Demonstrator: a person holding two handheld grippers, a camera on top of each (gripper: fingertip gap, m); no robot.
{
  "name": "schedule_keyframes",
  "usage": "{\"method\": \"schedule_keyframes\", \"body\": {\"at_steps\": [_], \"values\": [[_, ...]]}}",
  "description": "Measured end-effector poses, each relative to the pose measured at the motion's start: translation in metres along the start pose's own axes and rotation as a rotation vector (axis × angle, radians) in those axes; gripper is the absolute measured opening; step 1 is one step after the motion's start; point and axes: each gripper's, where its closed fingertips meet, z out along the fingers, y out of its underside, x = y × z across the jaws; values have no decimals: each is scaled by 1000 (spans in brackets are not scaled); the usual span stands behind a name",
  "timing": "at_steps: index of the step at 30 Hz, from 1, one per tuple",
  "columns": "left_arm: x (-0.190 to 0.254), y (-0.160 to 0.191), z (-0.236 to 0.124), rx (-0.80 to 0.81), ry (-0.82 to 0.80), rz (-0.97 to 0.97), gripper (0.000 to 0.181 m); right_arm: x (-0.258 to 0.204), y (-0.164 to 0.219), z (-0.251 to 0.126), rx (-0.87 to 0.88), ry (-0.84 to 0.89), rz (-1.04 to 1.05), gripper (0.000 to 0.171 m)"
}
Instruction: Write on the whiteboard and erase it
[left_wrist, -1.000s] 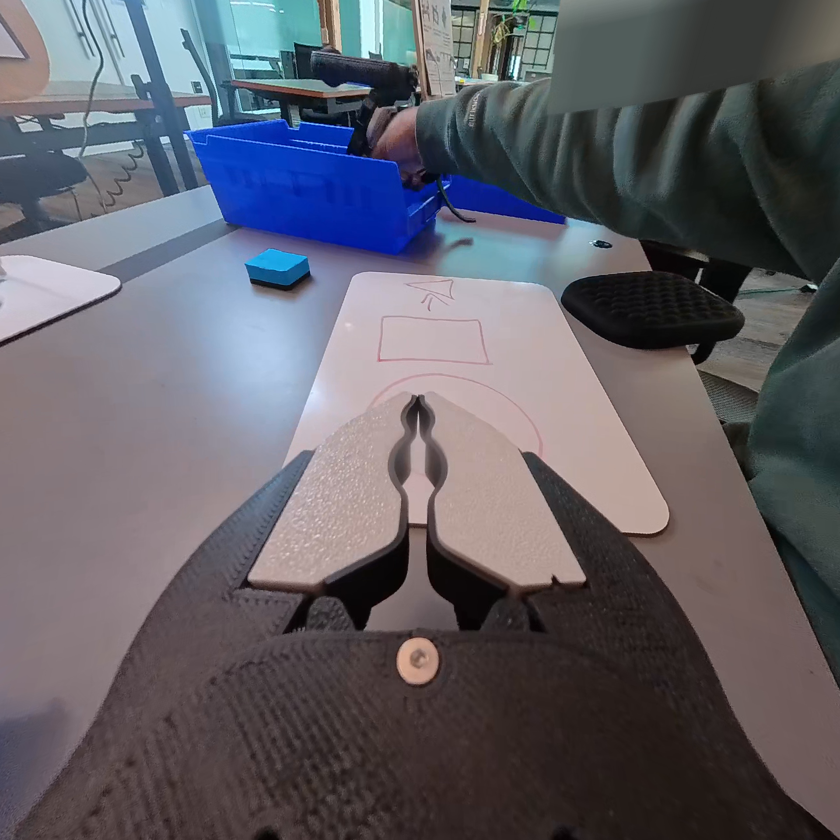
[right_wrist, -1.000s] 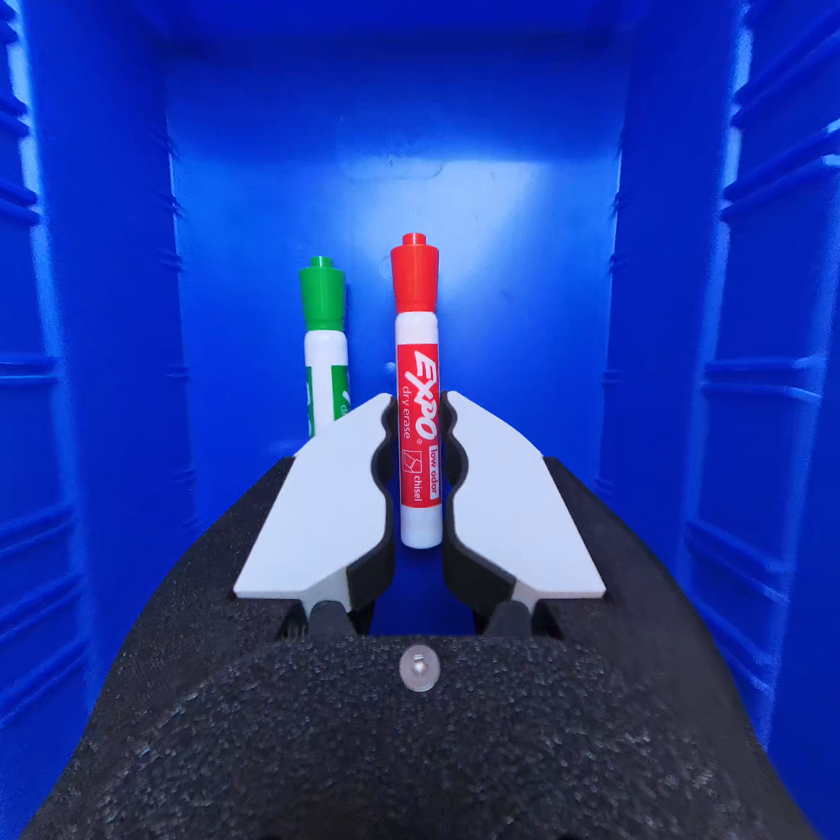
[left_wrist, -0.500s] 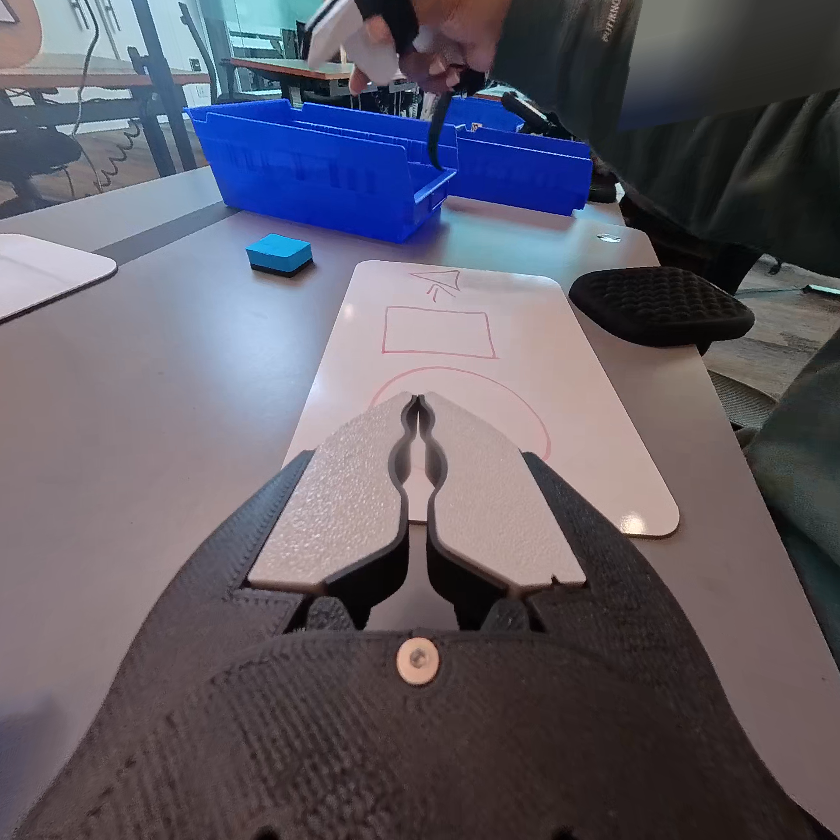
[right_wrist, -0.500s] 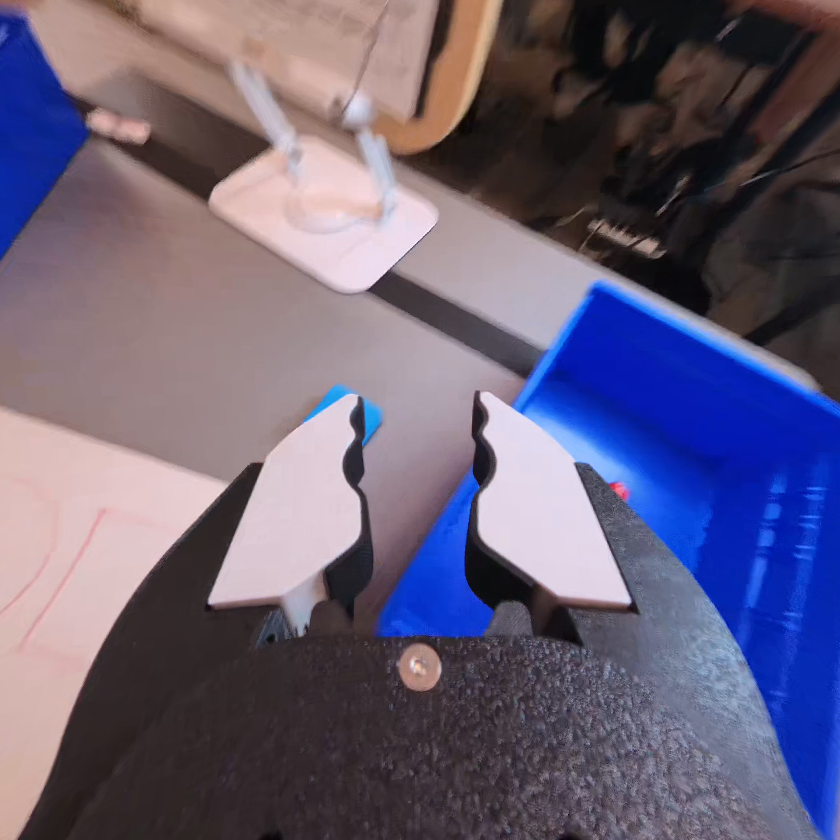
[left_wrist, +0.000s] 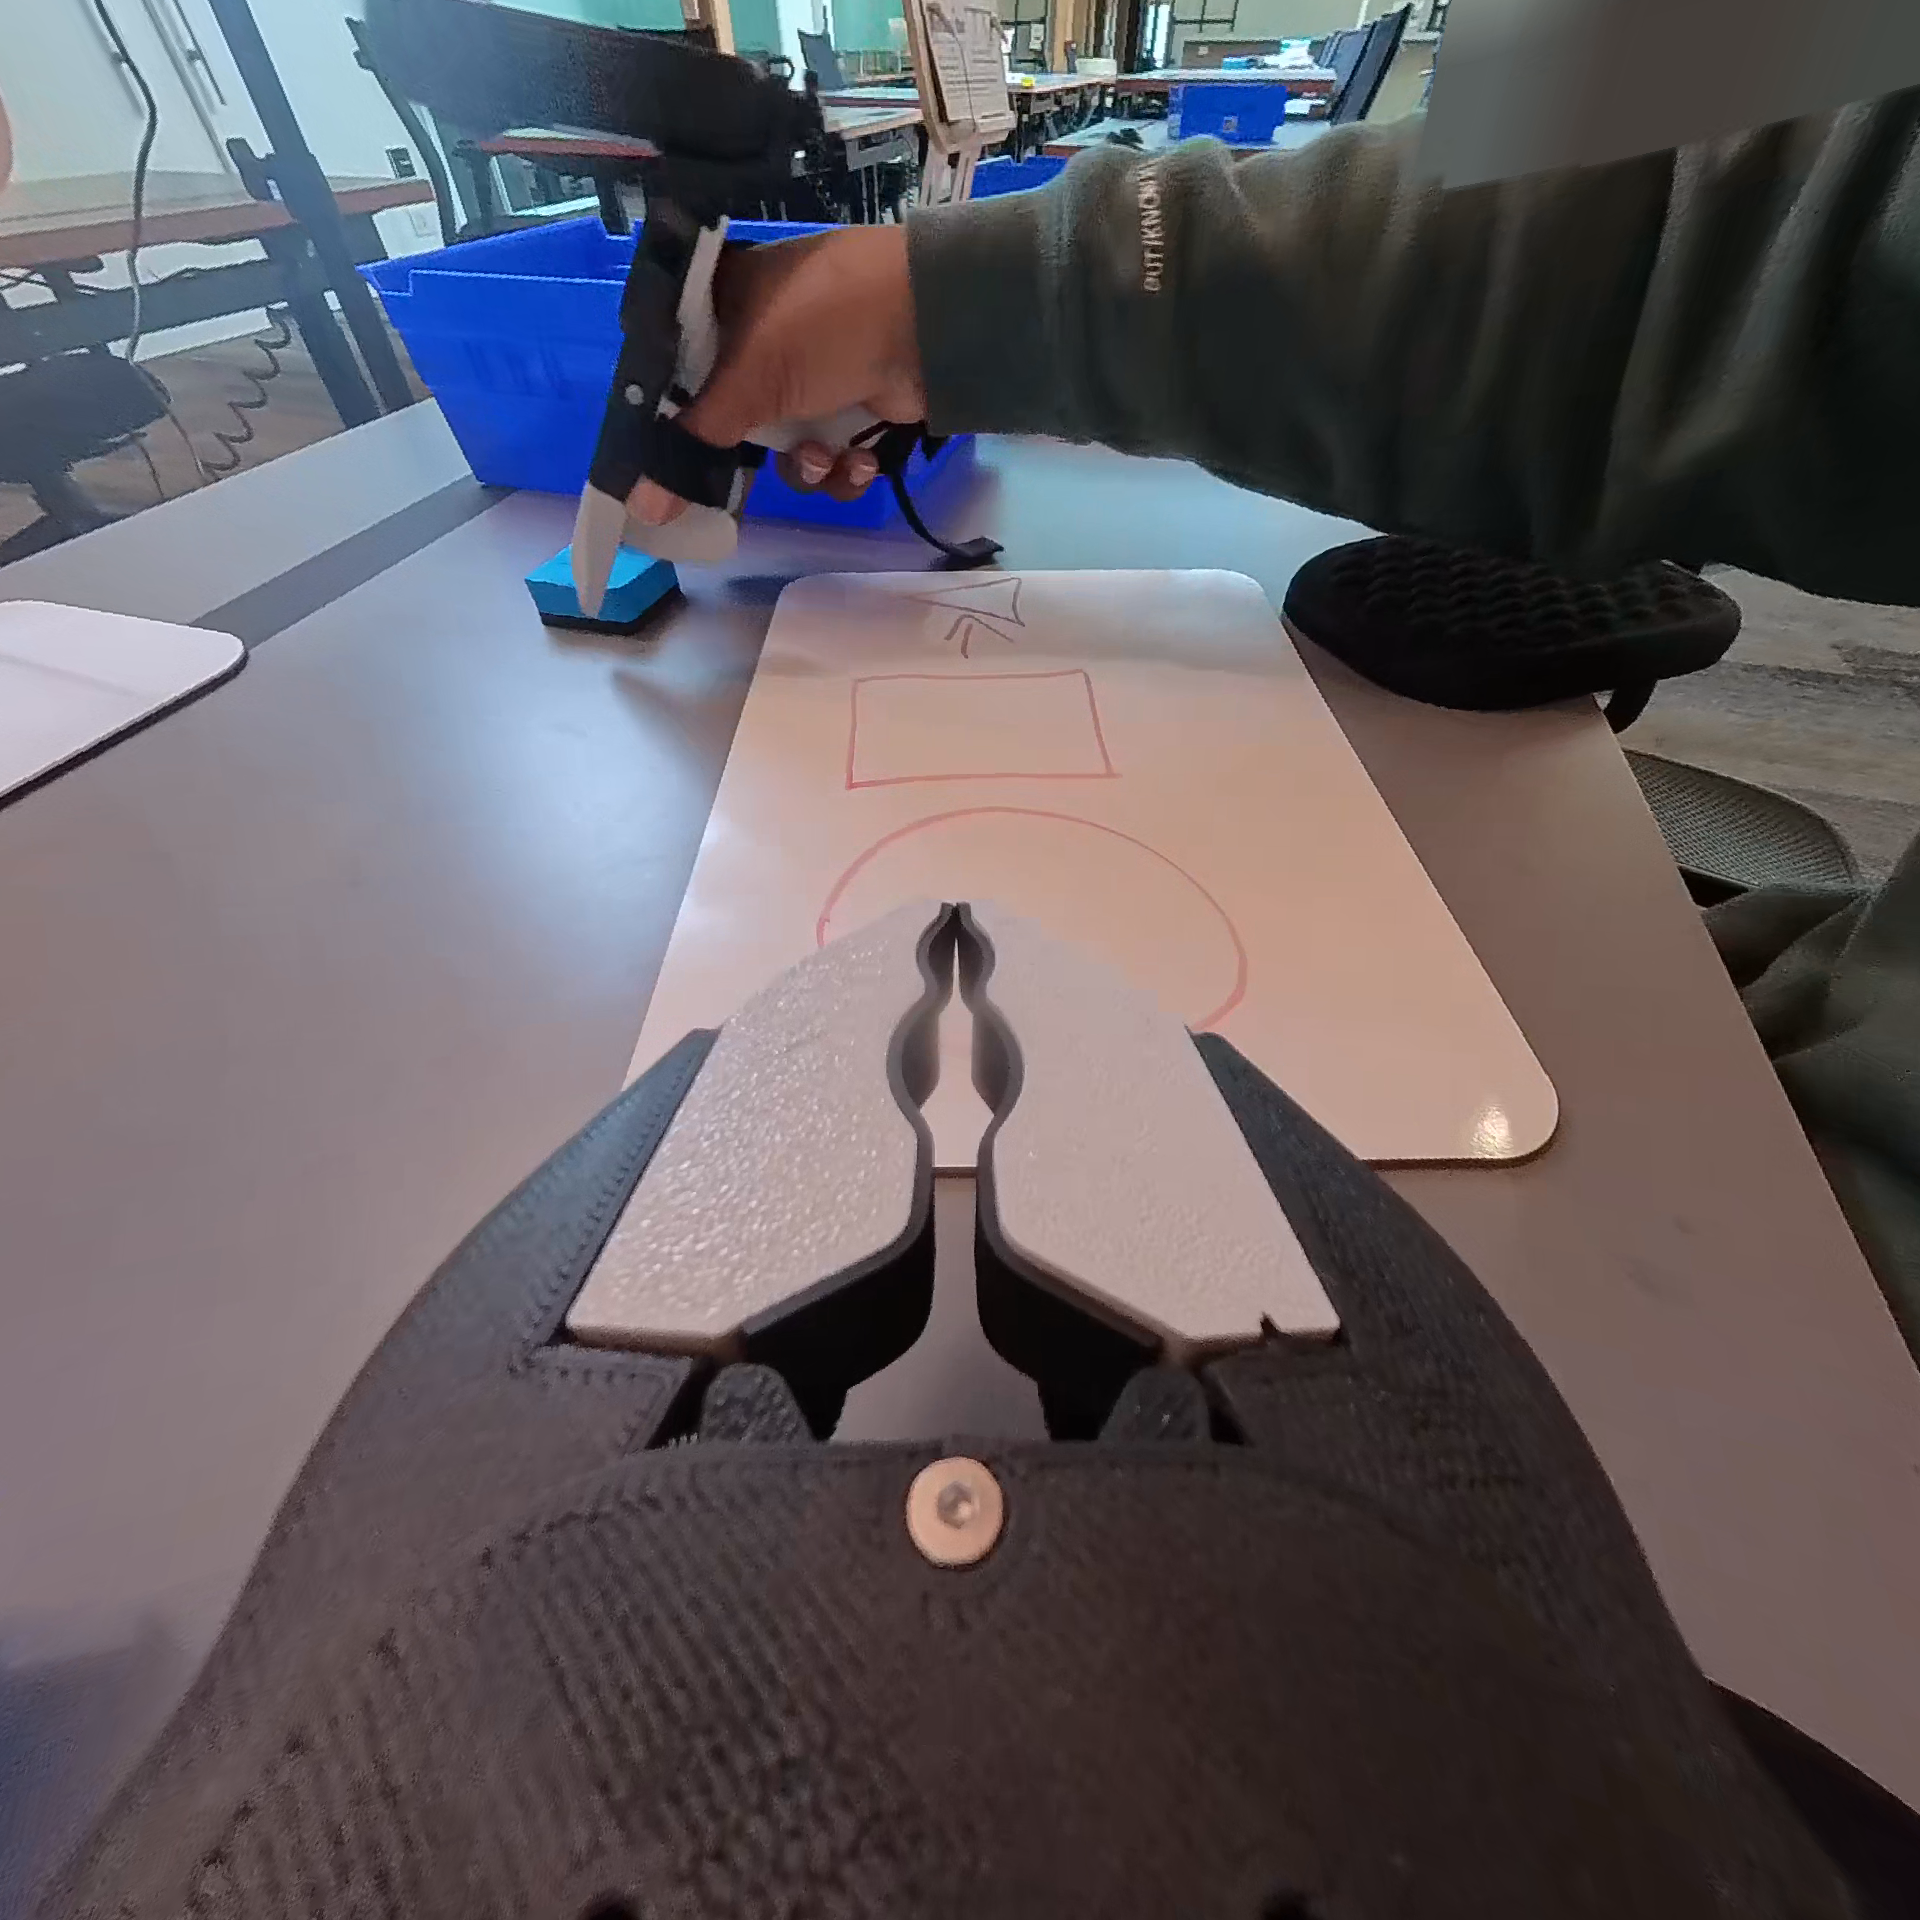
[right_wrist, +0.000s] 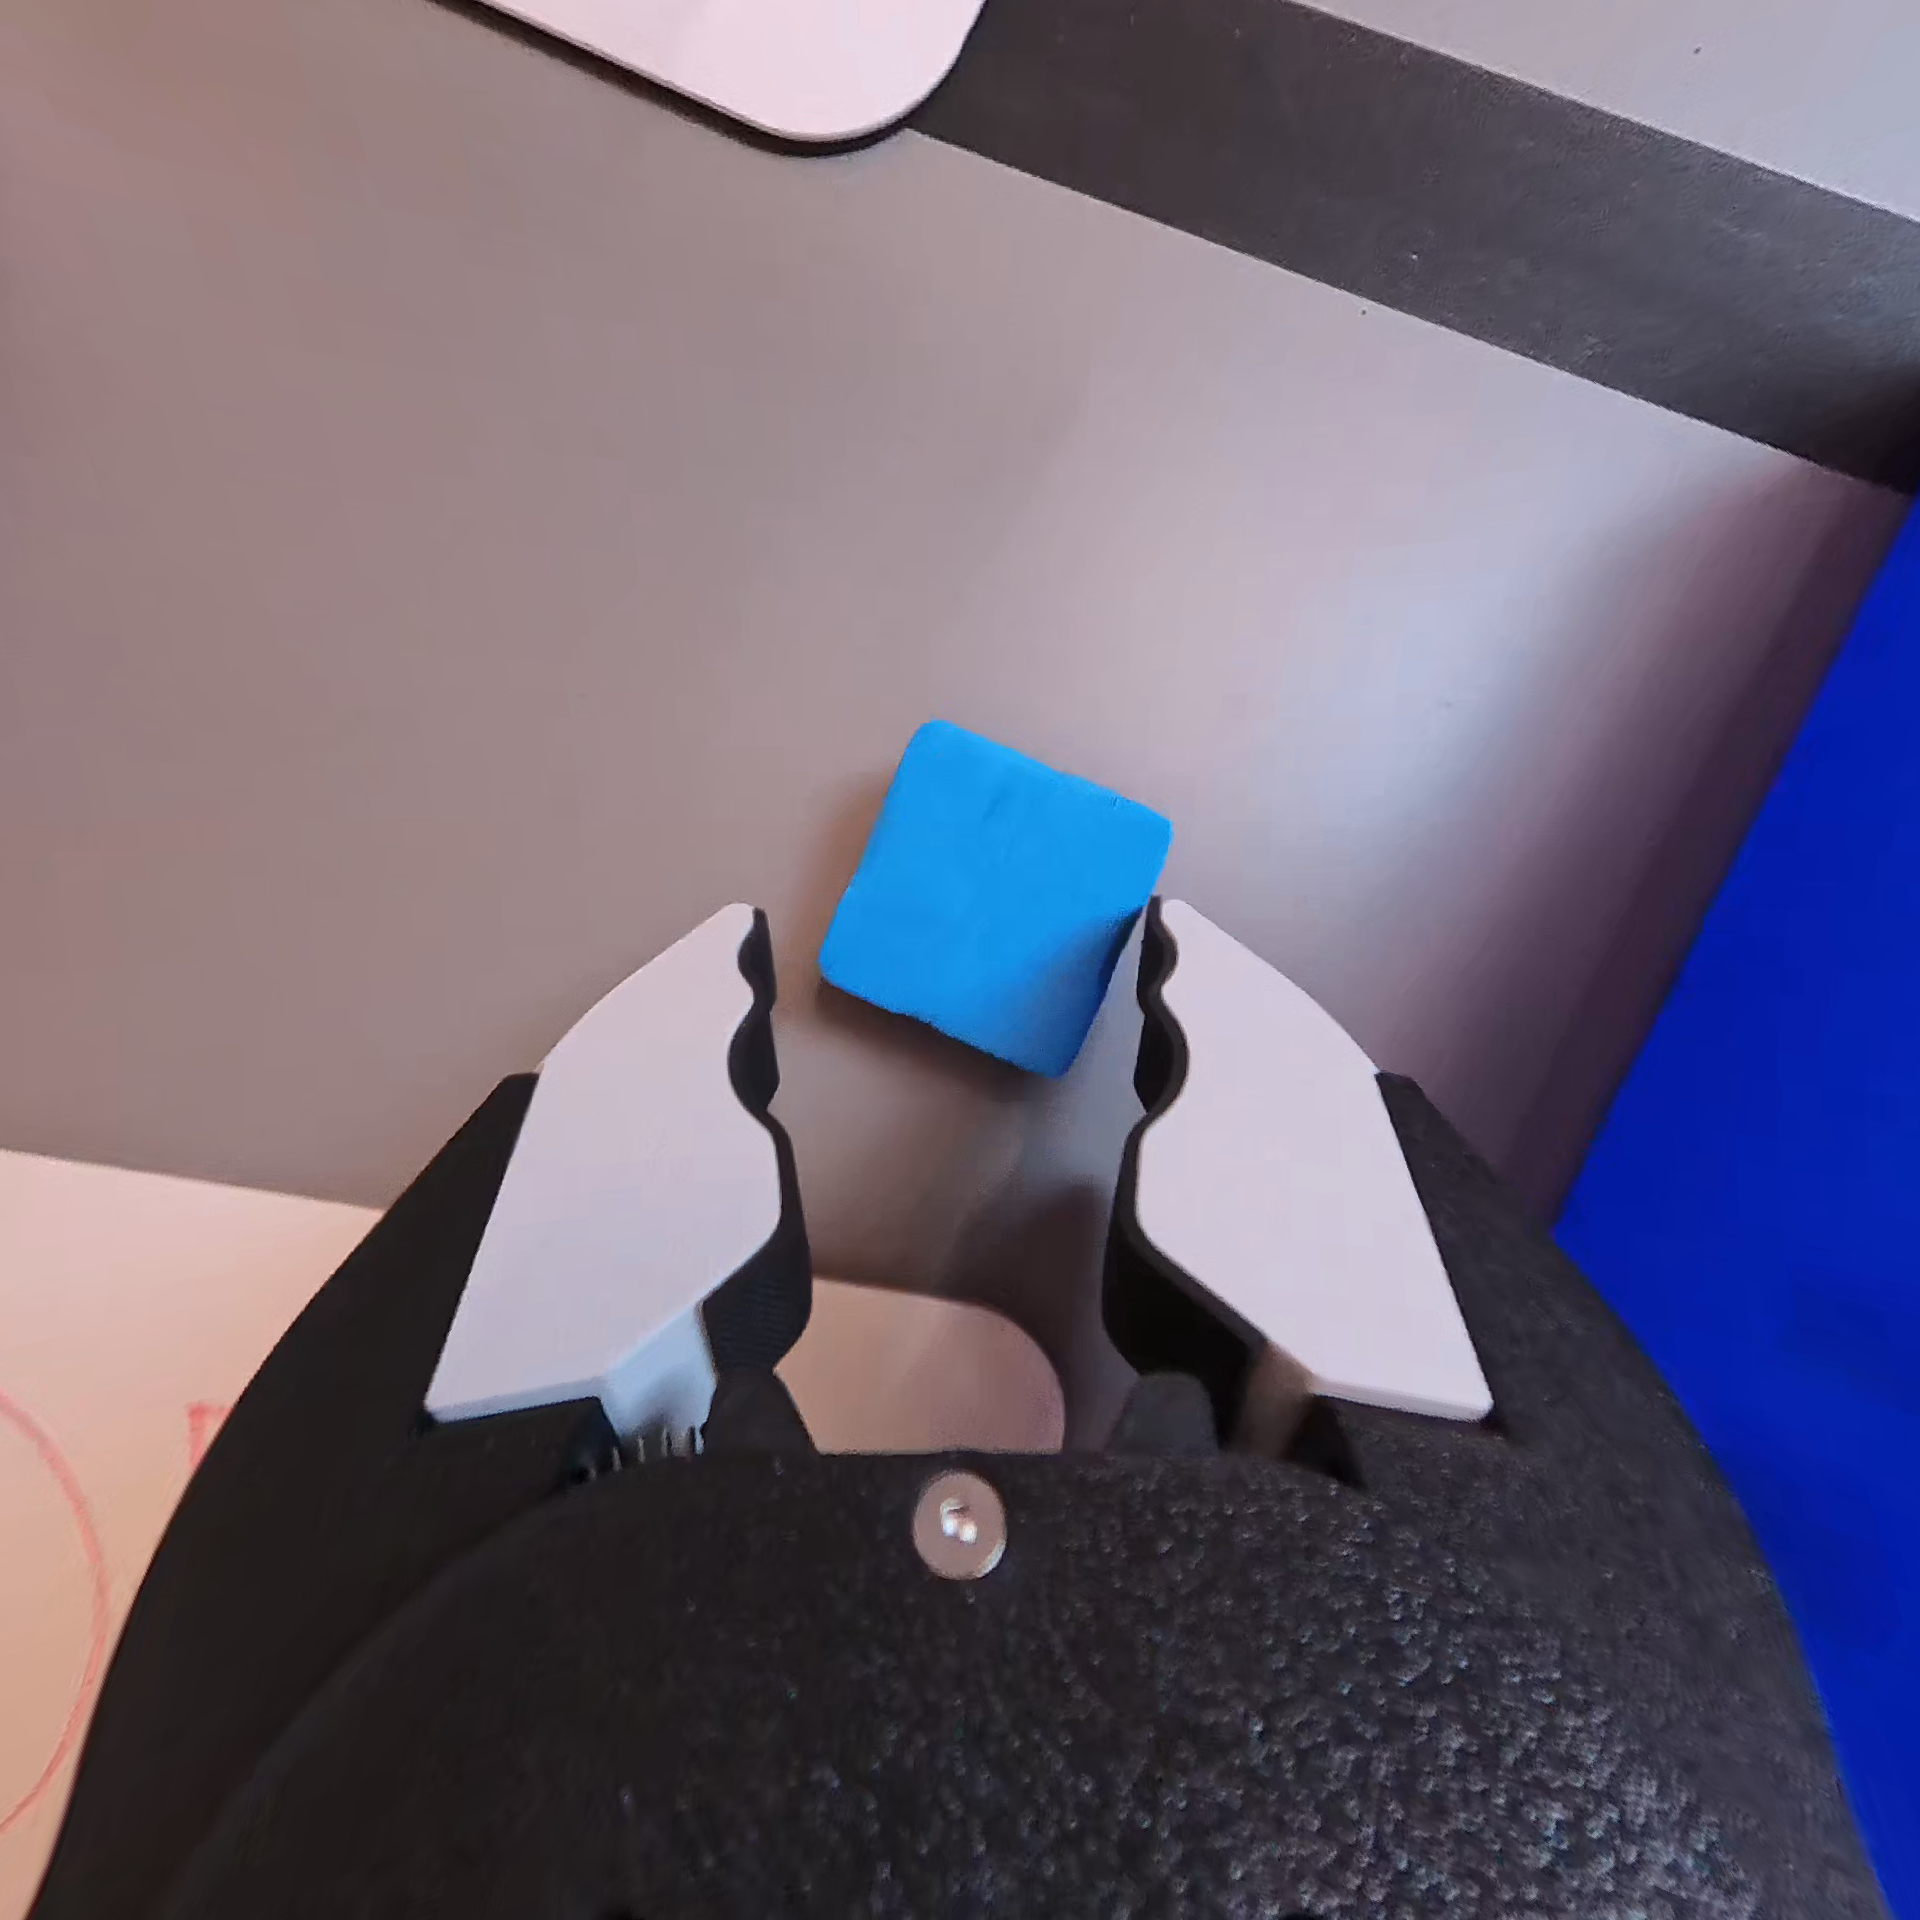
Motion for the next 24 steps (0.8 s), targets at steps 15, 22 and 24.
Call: {"method": "schedule_keyframes", "body": {"at_steps": [15, 22, 24], "values": [[1, 3, 1, -9, 12, -17, 0, 0, -10, 10, -19, -20, -41, 52], [0, 3, 0, -19, 0, -5, 0, -46, 11, -49, 53, -166, -250, 50], [4, 6, 2, -35, 22, 1, 0, -55, 43, -74, 7, -164, -334, 51]]}}
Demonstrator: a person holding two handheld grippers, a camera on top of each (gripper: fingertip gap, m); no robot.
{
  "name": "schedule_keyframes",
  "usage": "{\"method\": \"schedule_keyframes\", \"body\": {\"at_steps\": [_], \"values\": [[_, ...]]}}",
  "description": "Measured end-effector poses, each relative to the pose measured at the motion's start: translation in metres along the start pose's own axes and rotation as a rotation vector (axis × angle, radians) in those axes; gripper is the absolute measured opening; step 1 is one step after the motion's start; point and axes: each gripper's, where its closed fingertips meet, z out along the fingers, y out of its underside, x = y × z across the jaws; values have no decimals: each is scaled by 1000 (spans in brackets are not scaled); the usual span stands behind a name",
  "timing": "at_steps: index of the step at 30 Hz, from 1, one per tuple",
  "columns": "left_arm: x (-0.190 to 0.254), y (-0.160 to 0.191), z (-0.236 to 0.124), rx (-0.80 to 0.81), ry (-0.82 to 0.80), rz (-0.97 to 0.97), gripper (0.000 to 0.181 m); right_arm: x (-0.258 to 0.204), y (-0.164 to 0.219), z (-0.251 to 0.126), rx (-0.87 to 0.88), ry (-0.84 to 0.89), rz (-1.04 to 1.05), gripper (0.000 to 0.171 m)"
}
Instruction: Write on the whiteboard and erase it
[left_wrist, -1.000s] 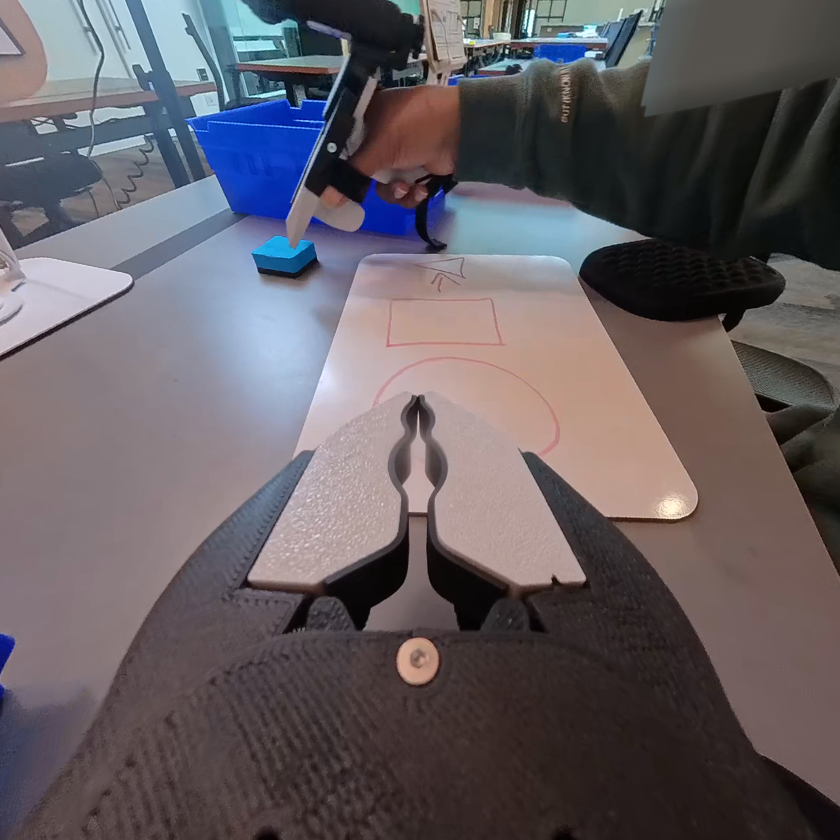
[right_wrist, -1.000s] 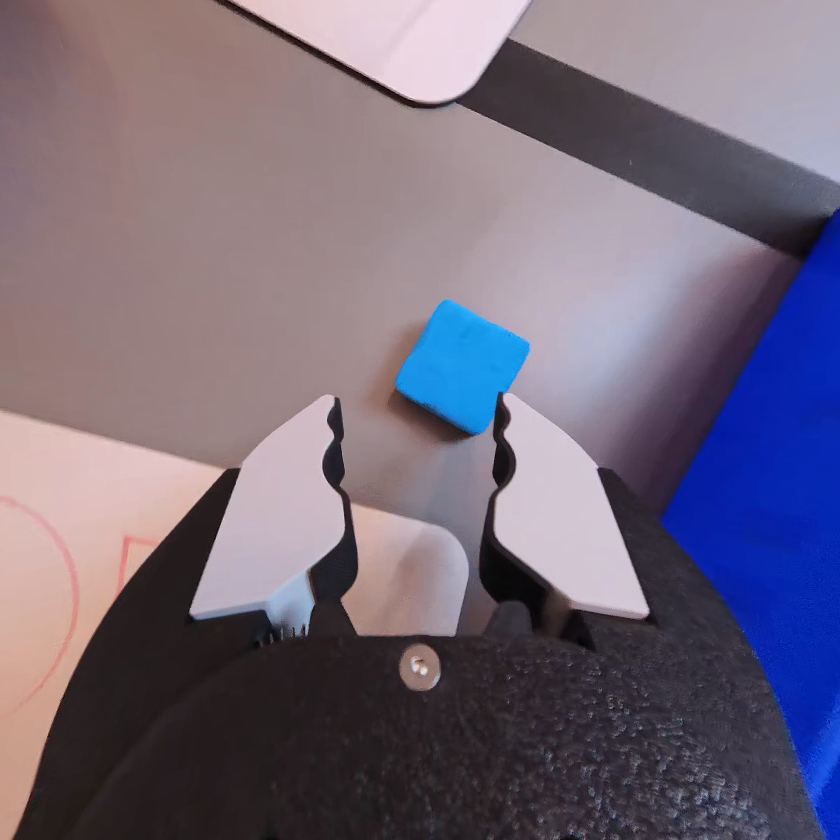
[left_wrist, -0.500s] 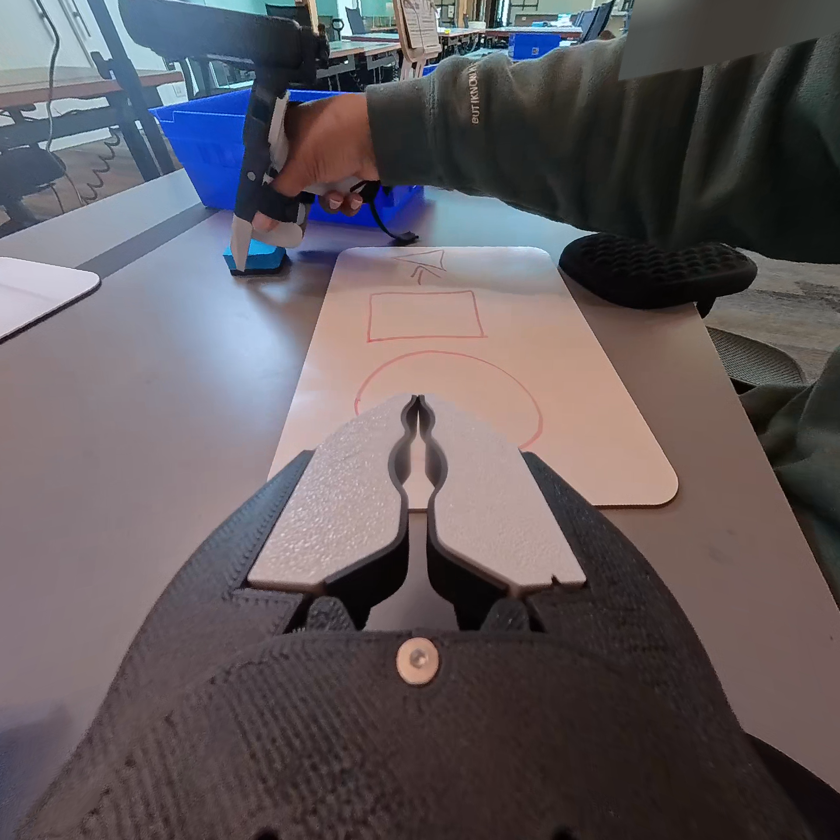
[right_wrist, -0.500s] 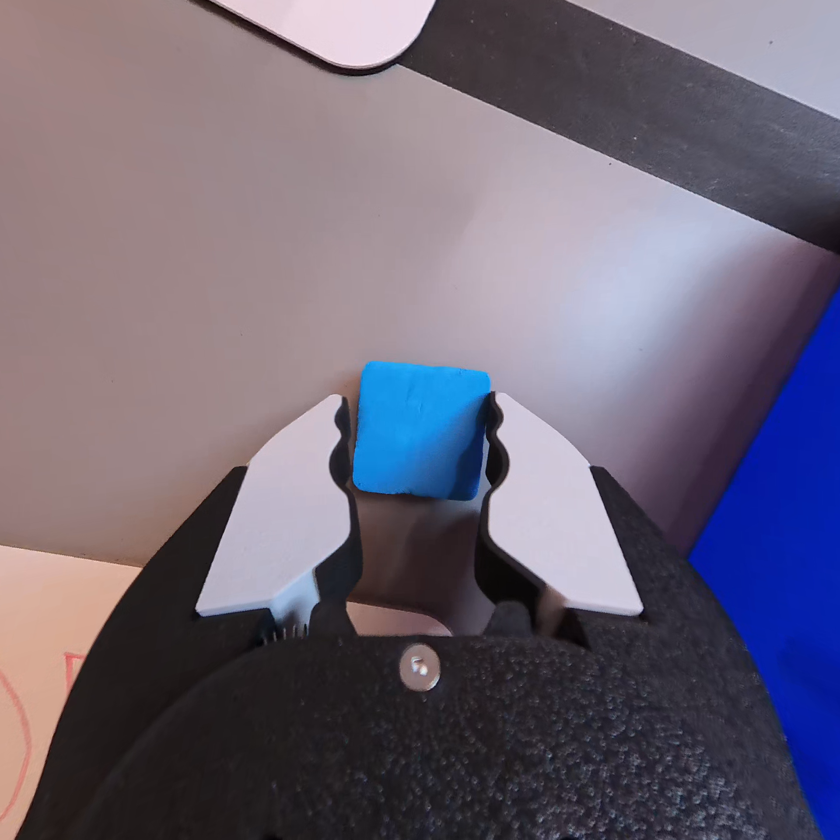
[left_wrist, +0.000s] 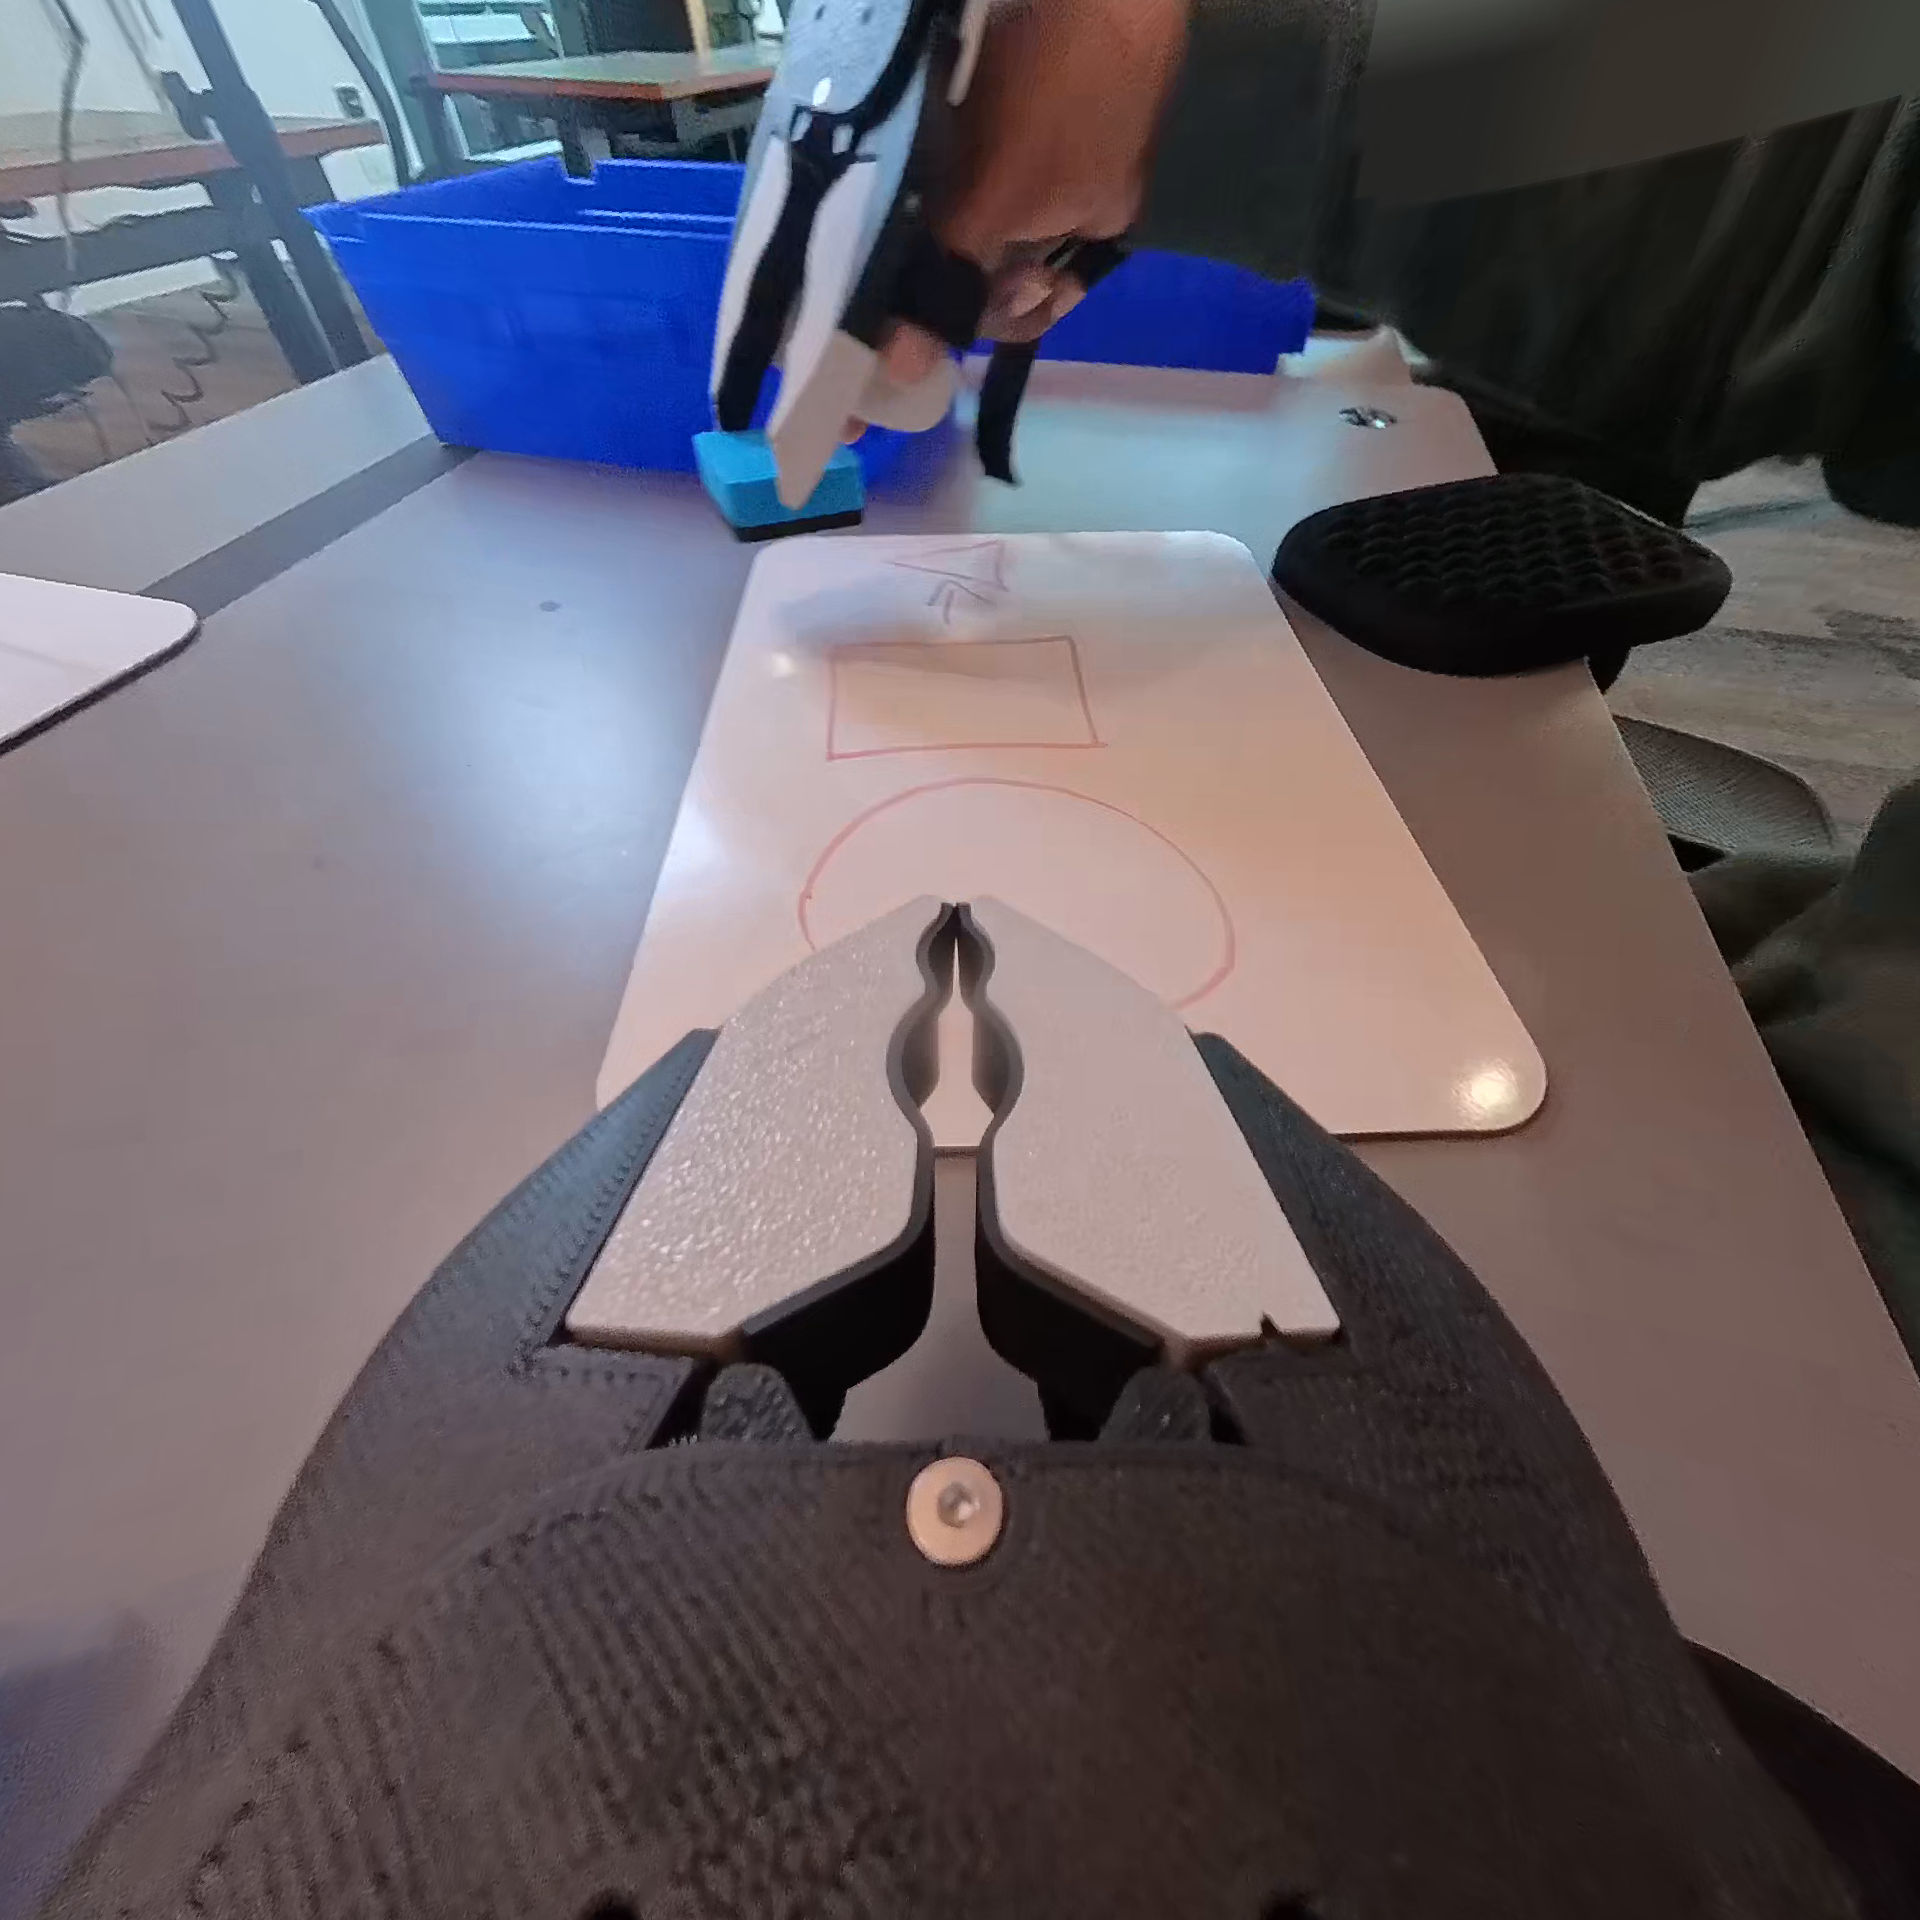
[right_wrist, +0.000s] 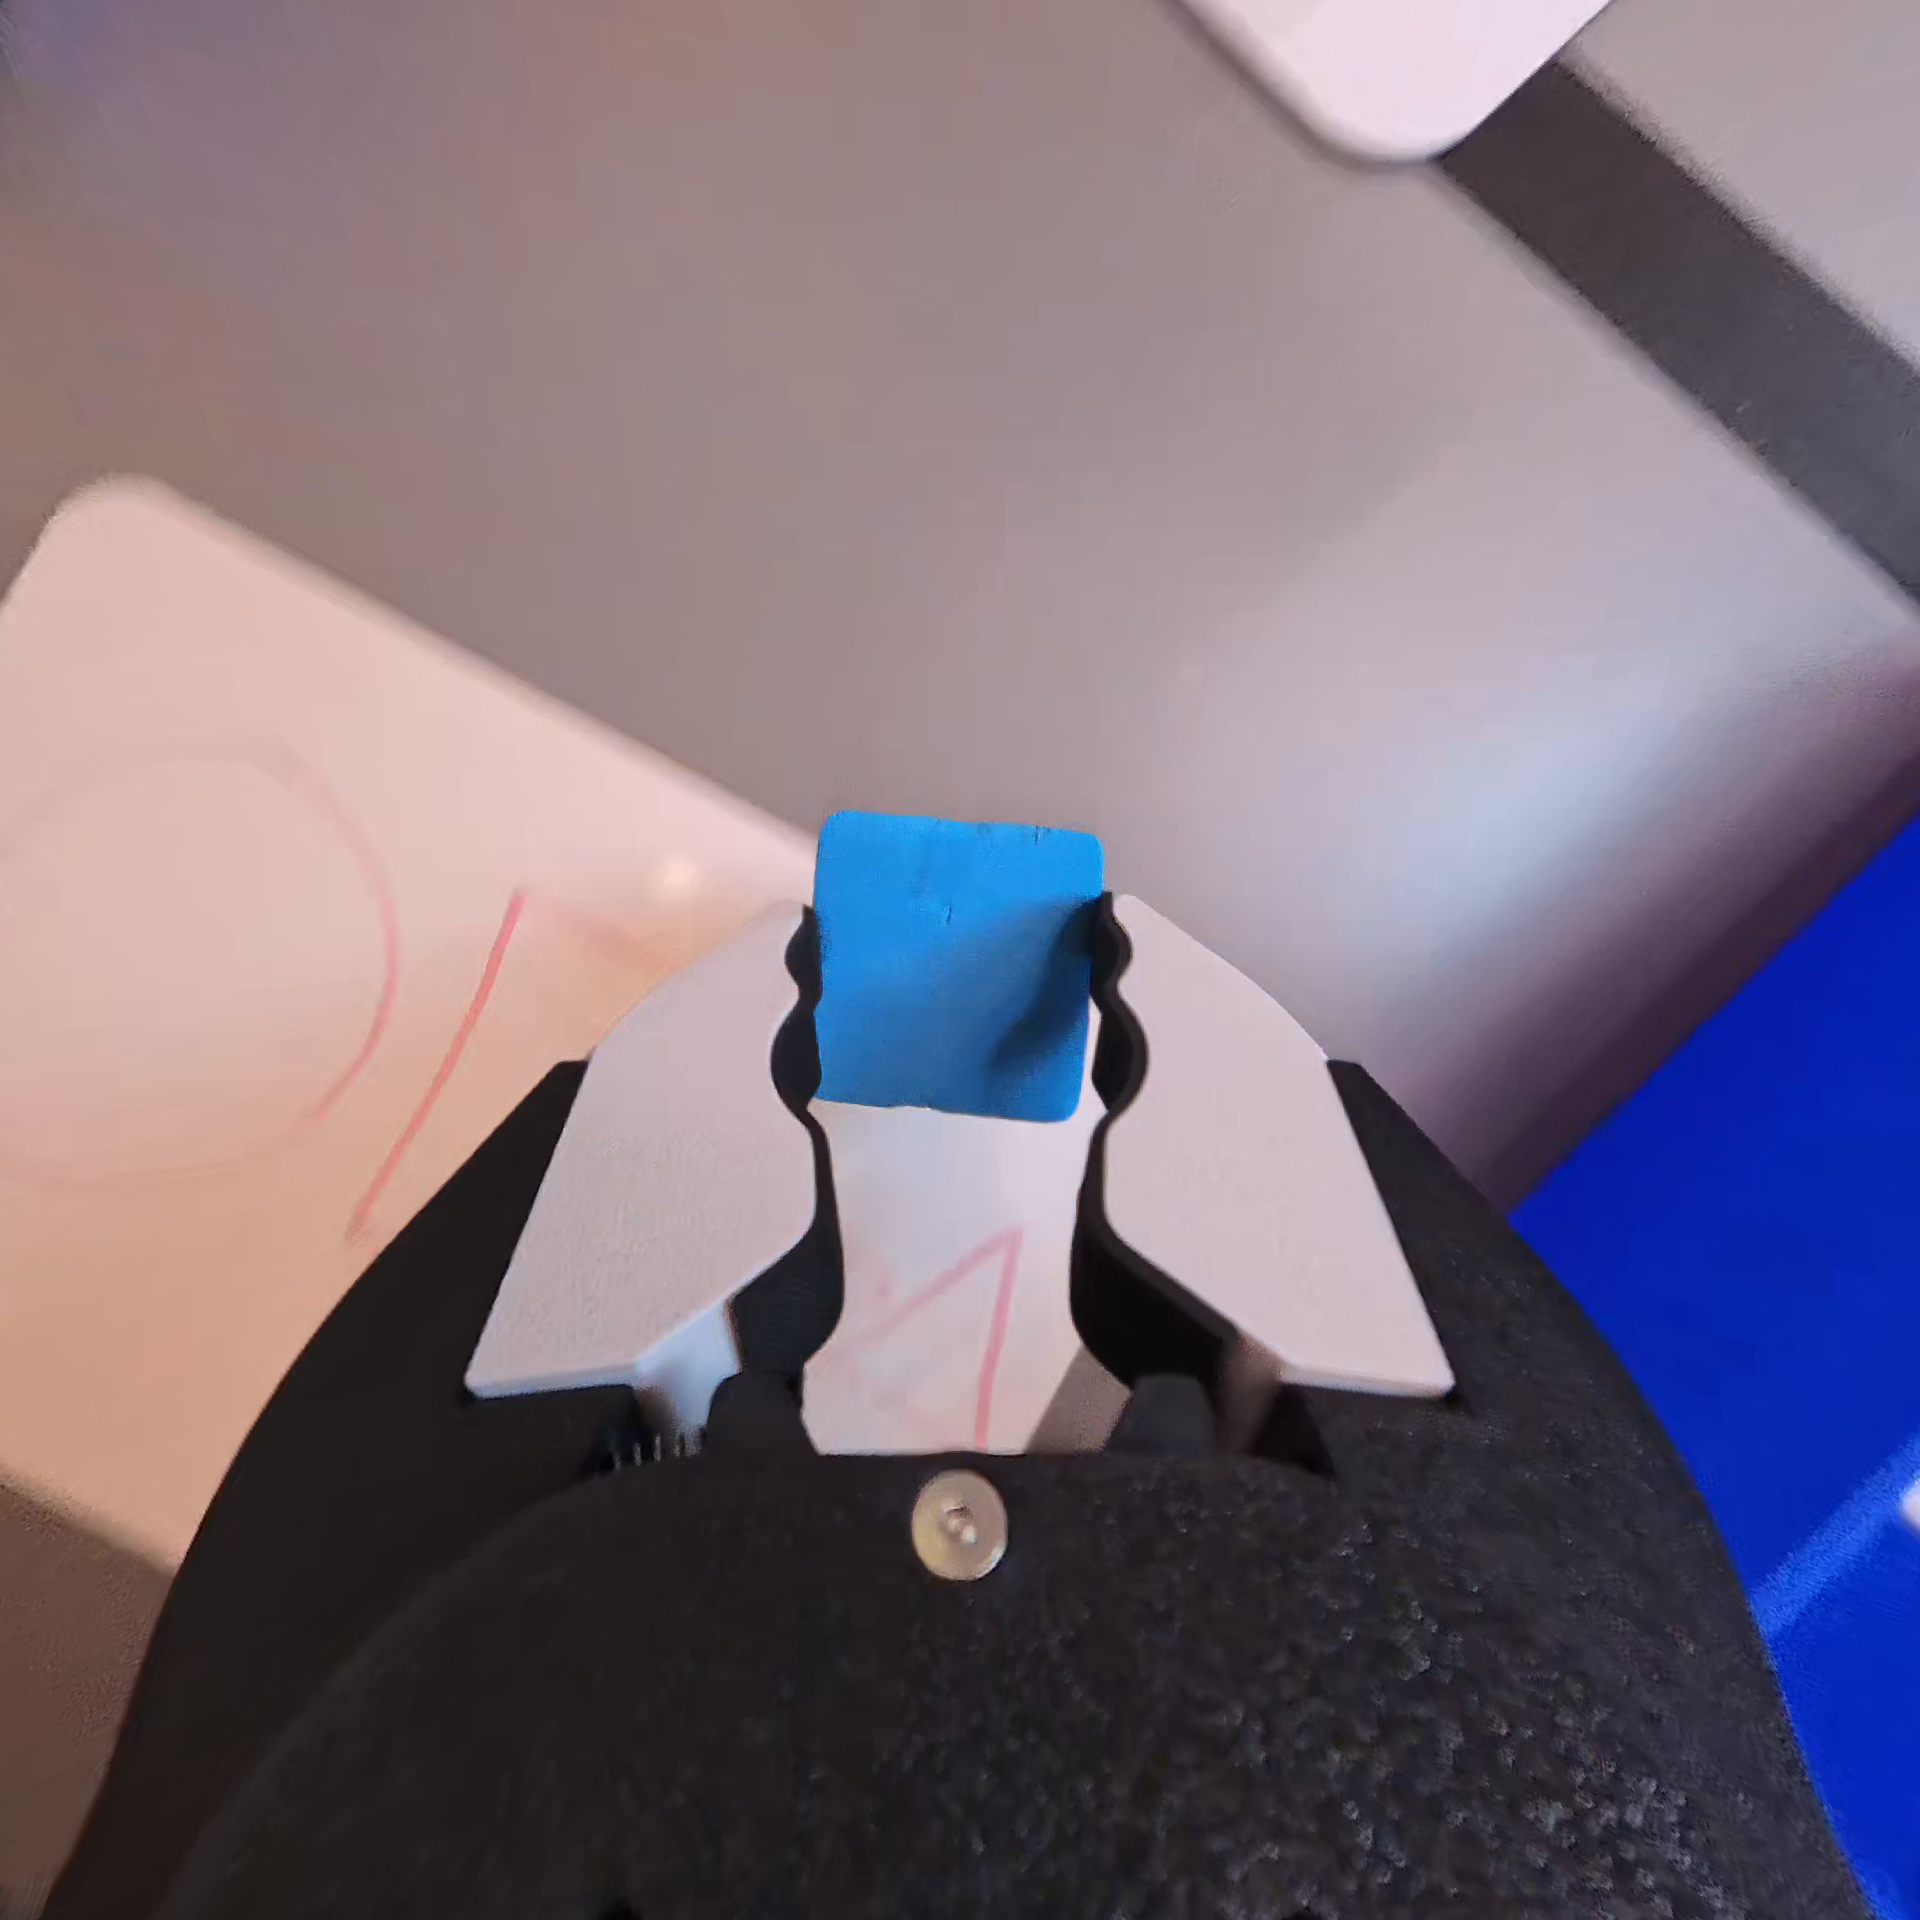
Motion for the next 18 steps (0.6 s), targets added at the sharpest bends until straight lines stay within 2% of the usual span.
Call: {"method": "schedule_keyframes", "body": {"at_steps": [5, 8, 12, 18], "values": [[34, 8, 9, -93, 106, 128, 0, -17, 84, -25, -99, -5, 13, 51], [71, 9, 16, -125, 198, 247, 0, -13, 112, -30, -84, 1, 66, 51], [115, 18, 31, -198, 310, 362, 0, -12, 115, -26, -5, 15, 83, 51], [119, 49, 46, -390, 253, 473, 0, -12, 115, -31, -23, 52, 42, 59]]}}
